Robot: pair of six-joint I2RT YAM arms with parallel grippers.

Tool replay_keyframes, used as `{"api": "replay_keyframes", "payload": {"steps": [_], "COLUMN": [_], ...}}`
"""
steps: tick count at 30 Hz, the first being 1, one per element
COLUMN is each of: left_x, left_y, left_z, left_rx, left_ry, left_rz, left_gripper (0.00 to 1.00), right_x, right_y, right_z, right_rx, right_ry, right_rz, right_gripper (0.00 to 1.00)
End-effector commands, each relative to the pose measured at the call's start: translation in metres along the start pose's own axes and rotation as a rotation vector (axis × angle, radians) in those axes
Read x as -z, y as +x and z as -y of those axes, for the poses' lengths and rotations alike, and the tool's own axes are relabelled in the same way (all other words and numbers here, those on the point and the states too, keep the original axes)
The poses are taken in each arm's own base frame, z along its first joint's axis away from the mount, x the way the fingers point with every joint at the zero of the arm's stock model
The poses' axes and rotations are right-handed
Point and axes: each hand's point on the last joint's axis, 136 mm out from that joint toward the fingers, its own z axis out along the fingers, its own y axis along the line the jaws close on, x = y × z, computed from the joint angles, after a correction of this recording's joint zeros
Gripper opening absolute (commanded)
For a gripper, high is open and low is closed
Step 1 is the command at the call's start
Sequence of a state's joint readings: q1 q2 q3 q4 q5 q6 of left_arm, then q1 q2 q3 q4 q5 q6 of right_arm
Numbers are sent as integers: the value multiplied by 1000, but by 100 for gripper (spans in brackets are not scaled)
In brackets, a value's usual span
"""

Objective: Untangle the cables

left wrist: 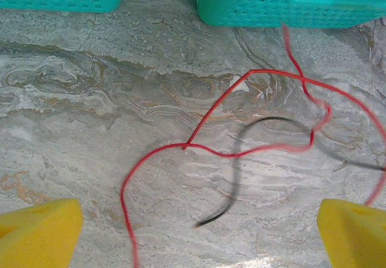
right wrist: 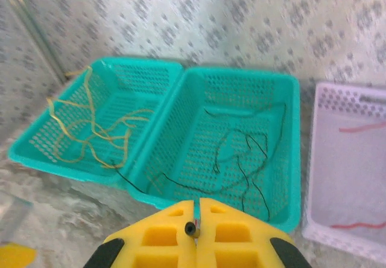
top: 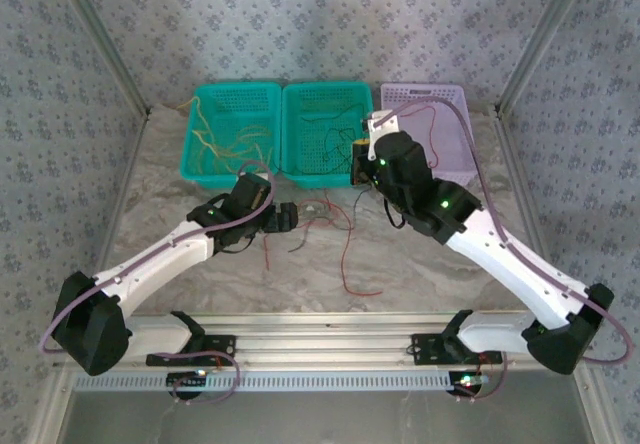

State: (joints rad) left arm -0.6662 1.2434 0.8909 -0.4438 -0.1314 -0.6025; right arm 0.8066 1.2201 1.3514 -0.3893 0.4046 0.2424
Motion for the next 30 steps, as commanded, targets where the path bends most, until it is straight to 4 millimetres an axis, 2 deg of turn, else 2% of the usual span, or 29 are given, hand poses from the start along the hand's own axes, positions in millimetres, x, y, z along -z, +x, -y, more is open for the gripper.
{"api": "replay_keyframes", "payload": {"steps": [1, 10, 17, 20, 24, 27, 30], "left_x": [2, 2, -1, -3, -3, -3, -4], "left_y": [-2, 1, 6, 8, 9, 9, 10], "left_z": [2, 1, 0, 0, -1, -2, -2], "left_rx": [-12, -3, 6, 11, 12, 8, 11], "left_ry": [10, 19, 22, 25, 25, 21, 19], "left_rz": [18, 17, 9, 5, 4, 5, 2], "left_gripper": [99, 99, 99, 99, 99, 99, 99], "right_x": [24, 56, 59, 49, 33, 6, -30], "right_y": [-32, -123, -185, -202, -222, -230, -231], "right_z": [-8, -42, -64, -70, -65, -52, -31], "right_rx": [57, 117, 250, 297, 317, 325, 293], "right_ry": [-33, -153, -182, -175, -148, -112, -98], "right_rz": [54, 226, 322, 331, 362, 384, 373], "right_gripper": [0, 0, 0, 0, 0, 0, 0]}}
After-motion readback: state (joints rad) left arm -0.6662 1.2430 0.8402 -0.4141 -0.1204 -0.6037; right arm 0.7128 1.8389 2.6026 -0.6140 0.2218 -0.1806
